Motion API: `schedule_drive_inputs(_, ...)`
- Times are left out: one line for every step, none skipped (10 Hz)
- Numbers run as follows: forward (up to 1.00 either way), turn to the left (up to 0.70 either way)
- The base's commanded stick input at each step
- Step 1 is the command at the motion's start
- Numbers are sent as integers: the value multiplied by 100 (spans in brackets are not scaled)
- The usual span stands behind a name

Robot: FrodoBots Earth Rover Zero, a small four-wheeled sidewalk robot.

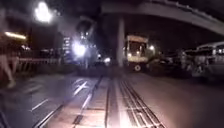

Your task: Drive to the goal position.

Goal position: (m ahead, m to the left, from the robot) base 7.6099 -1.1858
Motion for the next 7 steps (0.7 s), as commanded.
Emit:
schedule_drive_inputs(70, 14)
schedule_drive_inputs(70, 14)
schedule_drive_inputs(70, 9)
schedule_drive_inputs(70, 2)
schedule_drive_inputs(70, 0)
schedule_drive_inputs(70, 0)
schedule_drive_inputs(70, 0)
